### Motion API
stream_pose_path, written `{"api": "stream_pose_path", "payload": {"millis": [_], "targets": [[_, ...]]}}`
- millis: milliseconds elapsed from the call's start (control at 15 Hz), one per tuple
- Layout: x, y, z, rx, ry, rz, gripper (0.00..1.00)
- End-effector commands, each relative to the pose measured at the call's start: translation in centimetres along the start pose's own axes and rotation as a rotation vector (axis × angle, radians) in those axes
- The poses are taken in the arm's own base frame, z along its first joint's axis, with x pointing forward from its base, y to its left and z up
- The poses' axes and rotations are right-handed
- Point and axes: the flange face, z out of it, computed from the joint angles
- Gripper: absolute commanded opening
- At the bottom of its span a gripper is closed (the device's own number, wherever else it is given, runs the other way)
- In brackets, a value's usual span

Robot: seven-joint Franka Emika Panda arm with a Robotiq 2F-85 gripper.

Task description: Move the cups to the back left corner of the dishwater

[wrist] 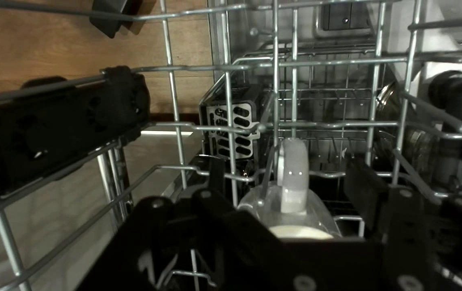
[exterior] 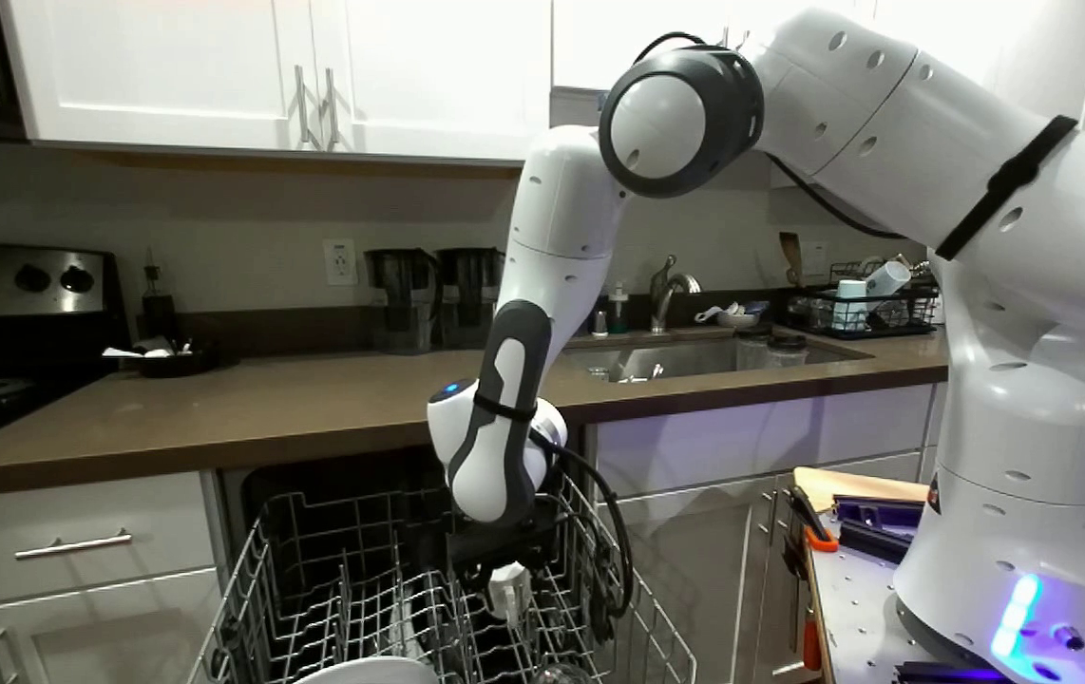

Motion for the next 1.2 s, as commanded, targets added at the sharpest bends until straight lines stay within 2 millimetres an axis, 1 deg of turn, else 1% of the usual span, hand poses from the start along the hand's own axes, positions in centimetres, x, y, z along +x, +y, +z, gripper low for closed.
{"api": "stream_pose_path", "payload": {"millis": [0, 200, 267, 600, 667, 800, 867, 933, 1133], "targets": [[0.0, -0.1, -0.5, -0.015, -0.026, 0.006, 0.74], [0.1, -0.2, -0.7, -0.013, -0.024, 0.005, 0.66], [0.1, -0.2, -0.8, -0.012, -0.023, 0.005, 0.68], [0.3, -0.5, -1.2, 0.008, -0.037, 0.013, 0.62], [0.3, -0.6, -1.2, 0.009, -0.04, 0.013, 0.62], [0.3, -0.8, -1.4, 0.014, -0.043, 0.012, 0.65], [0.3, -1.0, -1.4, 0.017, -0.043, 0.012, 0.68], [0.2, -1.2, -1.5, 0.022, -0.044, 0.01, 0.65], [0.3, -1.7, -1.6, 0.035, -0.046, 0.006, 0.64]]}}
